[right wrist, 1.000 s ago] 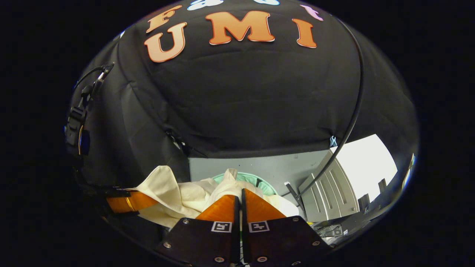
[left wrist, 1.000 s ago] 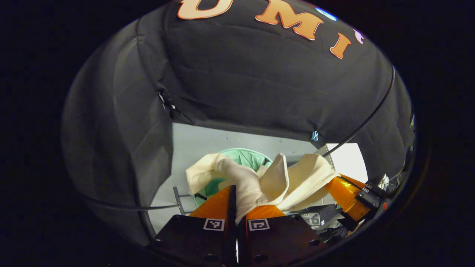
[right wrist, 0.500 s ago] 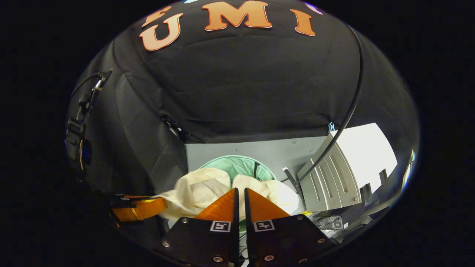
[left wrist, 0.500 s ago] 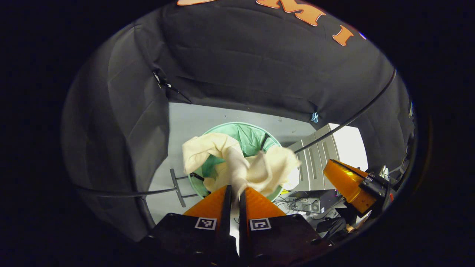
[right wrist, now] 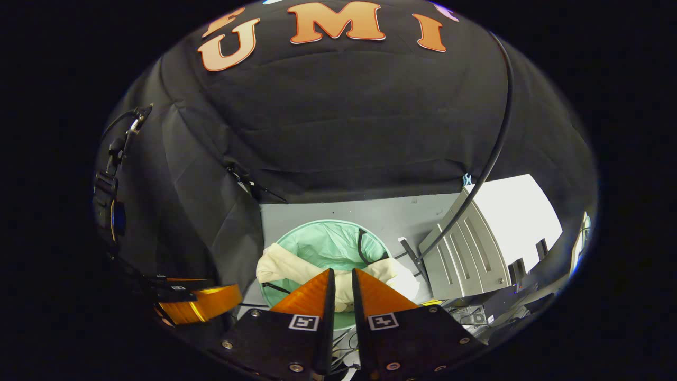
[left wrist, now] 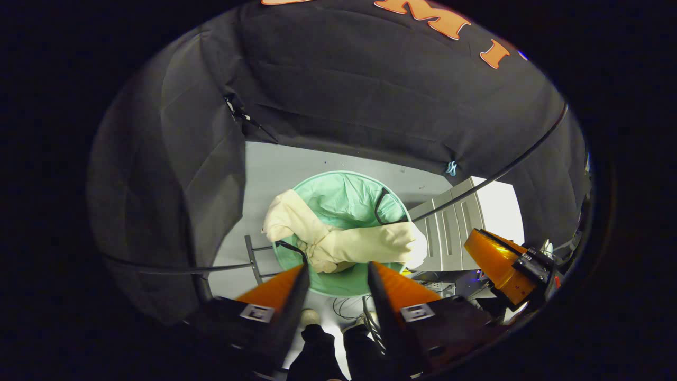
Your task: Grasp the clothes on the hanger with both hands and then place them into the laundry hamper below.
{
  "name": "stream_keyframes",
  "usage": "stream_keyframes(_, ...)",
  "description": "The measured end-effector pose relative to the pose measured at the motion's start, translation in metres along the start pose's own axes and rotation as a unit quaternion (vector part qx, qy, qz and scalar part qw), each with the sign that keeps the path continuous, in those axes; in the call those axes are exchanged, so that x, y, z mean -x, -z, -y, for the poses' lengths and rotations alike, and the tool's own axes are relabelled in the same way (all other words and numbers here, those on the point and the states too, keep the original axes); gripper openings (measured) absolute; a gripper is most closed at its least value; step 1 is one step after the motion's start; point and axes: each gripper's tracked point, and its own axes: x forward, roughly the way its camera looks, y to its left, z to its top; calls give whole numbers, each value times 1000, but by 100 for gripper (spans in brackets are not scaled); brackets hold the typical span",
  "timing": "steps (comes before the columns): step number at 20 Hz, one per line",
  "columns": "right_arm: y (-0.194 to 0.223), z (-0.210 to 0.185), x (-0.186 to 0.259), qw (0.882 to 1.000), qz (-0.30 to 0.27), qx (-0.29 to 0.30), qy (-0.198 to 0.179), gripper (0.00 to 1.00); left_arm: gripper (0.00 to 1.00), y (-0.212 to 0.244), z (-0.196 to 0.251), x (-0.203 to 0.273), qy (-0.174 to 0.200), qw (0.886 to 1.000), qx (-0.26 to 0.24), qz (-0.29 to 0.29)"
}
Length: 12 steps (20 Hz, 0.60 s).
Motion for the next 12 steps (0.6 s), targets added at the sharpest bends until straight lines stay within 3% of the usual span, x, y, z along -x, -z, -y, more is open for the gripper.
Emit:
stream_keyframes(1,-1,0,2,1000,1,1,2,23,96,1,-2,1,1,1000,1,1)
stream_keyframes(2,-2,0,4,1000,2,2,4,25,98,3,-4,2,-2,1000,2,2)
stream_keyframes(3,0,-1,7,1000,4,2,5,36,100,4,-5,5,0,1000,3,3)
stream_keyframes(4,0,-1,10,1000,6,3,5,42,94,6,-5,7,0,1000,2,3)
stream_keyframes(11,-2,-4,28,999,21,38,15,94,95,17,-16,24,-4,1000,5,11)
stream_keyframes(12,-3,-7,31,999,23,44,14,94,95,18,-19,27,-5,1000,5,13)
